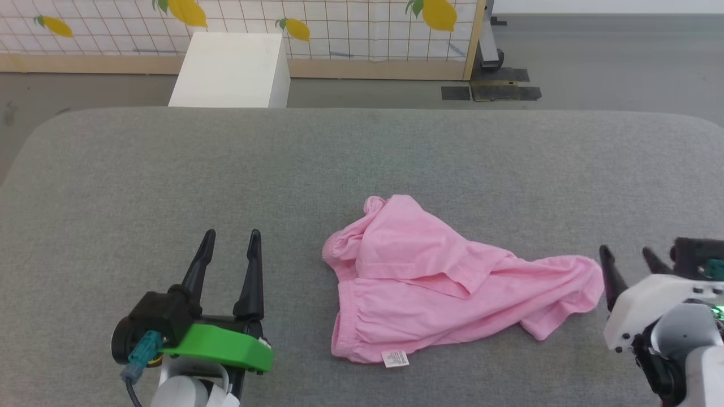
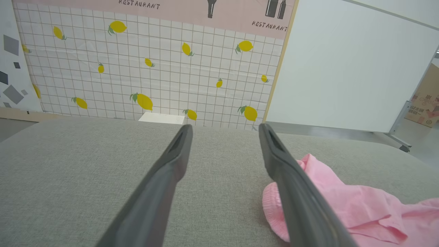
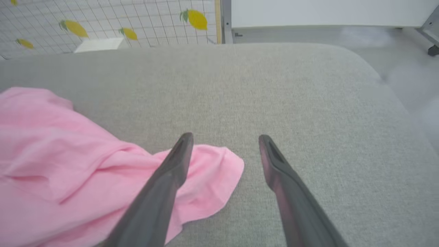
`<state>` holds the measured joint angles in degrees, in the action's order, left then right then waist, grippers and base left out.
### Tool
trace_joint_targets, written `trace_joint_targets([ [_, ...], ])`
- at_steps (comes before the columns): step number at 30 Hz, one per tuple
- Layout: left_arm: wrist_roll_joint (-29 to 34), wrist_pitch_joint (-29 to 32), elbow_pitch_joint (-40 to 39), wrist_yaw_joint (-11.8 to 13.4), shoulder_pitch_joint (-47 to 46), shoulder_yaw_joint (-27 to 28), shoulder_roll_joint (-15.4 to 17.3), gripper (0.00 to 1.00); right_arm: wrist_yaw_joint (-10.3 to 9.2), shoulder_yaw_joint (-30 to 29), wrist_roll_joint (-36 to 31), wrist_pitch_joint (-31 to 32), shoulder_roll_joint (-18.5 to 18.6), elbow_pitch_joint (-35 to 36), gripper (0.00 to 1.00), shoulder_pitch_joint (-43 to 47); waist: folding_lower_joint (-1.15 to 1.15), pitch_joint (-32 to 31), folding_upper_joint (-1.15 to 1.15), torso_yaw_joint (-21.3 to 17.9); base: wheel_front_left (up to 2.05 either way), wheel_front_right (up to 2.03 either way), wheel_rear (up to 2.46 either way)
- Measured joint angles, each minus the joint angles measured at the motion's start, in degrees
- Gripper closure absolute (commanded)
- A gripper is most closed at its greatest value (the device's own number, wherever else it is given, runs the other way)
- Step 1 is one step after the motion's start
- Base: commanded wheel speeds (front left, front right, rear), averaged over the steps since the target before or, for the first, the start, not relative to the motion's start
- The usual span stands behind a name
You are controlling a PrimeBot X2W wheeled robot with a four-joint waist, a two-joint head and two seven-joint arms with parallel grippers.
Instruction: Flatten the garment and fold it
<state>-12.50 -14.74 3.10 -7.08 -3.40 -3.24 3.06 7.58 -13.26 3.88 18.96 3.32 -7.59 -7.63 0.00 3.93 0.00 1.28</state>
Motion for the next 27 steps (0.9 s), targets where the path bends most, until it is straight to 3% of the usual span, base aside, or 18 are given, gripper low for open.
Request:
trace_joint_targets([
  [6,0.00,0.00,0.34,0.00,0.68,-0.56,0.00,0.00,0.00,3.32,2.01,-15.23,-0.26,7.51,0.00,6.34,0.00,-1.56,0.00,0.17,0.00,0.00,0.00],
  [13,-1.24,0.11,3.49,-0.01,1.24,-5.39,0.08,0.00,0.00,7.86,3.98,-22.21,-0.44,9.01,0.00,12.66,0.00,-2.72,0.00,-0.22,0.00,0.00,0.00],
  [18,-3.98,9.28,8.35,-0.20,0.35,-15.72,-0.15,0.00,0.00,8.62,4.77,-22.84,-0.43,9.07,0.00,13.34,0.00,-2.68,0.00,-0.76,0.00,0.00,0.00],
  [21,-4.19,15.29,11.17,0.15,-2.31,-16.69,-0.13,0.00,0.00,8.92,4.78,-22.96,-0.43,9.09,0.00,13.32,0.00,-2.38,0.00,-1.17,0.00,0.00,0.00],
  [27,-2.91,28.37,17.46,3.68,-9.93,-17.26,0.47,0.00,0.00,9.87,4.78,-23.03,-0.43,9.05,0.00,13.16,0.00,-1.41,0.00,-2.24,0.00,0.00,0.00],
])
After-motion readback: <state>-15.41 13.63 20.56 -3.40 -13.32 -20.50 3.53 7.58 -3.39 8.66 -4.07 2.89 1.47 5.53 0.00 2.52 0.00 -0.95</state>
